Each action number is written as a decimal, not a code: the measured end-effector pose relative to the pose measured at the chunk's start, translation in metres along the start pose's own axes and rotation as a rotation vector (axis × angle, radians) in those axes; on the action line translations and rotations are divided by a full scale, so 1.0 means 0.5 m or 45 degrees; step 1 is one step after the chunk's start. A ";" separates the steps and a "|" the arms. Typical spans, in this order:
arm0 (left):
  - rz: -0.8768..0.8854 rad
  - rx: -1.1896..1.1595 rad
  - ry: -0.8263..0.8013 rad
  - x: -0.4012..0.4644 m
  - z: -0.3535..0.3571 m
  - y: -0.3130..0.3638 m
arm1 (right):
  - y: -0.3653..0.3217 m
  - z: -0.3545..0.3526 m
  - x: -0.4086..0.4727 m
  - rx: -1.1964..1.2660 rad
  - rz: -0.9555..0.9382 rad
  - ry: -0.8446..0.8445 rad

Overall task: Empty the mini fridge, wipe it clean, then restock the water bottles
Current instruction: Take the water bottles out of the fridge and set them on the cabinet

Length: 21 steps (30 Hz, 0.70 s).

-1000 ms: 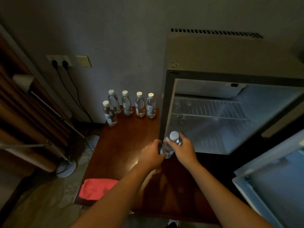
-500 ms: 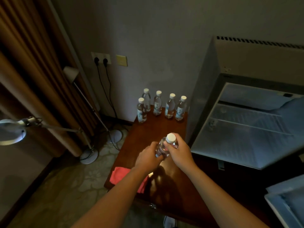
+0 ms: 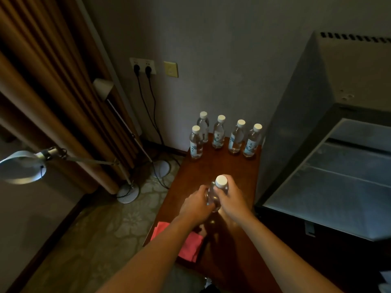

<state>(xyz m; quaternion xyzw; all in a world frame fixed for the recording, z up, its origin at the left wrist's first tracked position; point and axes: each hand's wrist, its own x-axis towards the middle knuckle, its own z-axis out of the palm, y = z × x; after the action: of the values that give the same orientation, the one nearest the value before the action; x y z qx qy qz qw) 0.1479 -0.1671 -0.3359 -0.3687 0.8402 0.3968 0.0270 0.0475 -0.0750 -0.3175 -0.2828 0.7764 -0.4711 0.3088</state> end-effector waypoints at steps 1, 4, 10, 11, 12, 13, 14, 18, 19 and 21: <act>-0.009 0.025 -0.013 0.016 0.000 0.000 | 0.009 0.000 0.015 -0.018 0.014 -0.021; -0.021 0.106 -0.030 0.060 0.004 0.002 | 0.032 -0.003 0.056 -0.069 0.045 -0.071; -0.088 0.163 -0.059 0.130 0.011 0.005 | 0.064 -0.015 0.129 -0.180 0.022 -0.145; -0.103 0.173 -0.060 0.139 0.010 0.005 | 0.067 -0.014 0.139 -0.192 0.005 -0.148; -0.119 0.186 -0.061 0.147 0.008 0.004 | 0.070 -0.012 0.147 -0.196 -0.008 -0.156; -0.136 0.191 -0.063 0.155 0.010 0.001 | 0.072 -0.011 0.154 -0.194 -0.016 -0.170; -0.155 0.188 -0.069 0.160 0.011 -0.001 | 0.075 -0.009 0.159 -0.191 -0.021 -0.185; -0.194 0.157 -0.069 0.179 0.012 -0.002 | 0.078 -0.009 0.175 -0.193 -0.060 -0.196; -0.196 0.152 -0.072 0.186 0.011 -0.002 | 0.078 -0.011 0.179 -0.207 -0.072 -0.197; -0.195 0.143 -0.082 0.199 0.009 0.001 | 0.076 -0.015 0.189 -0.239 -0.099 -0.201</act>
<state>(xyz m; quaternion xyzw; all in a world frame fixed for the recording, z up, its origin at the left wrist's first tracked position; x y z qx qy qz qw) 0.0742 -0.2235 -0.3723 -0.4167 0.8292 0.3574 0.1048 -0.0252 -0.1250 -0.3694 -0.3764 0.7788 -0.3842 0.3227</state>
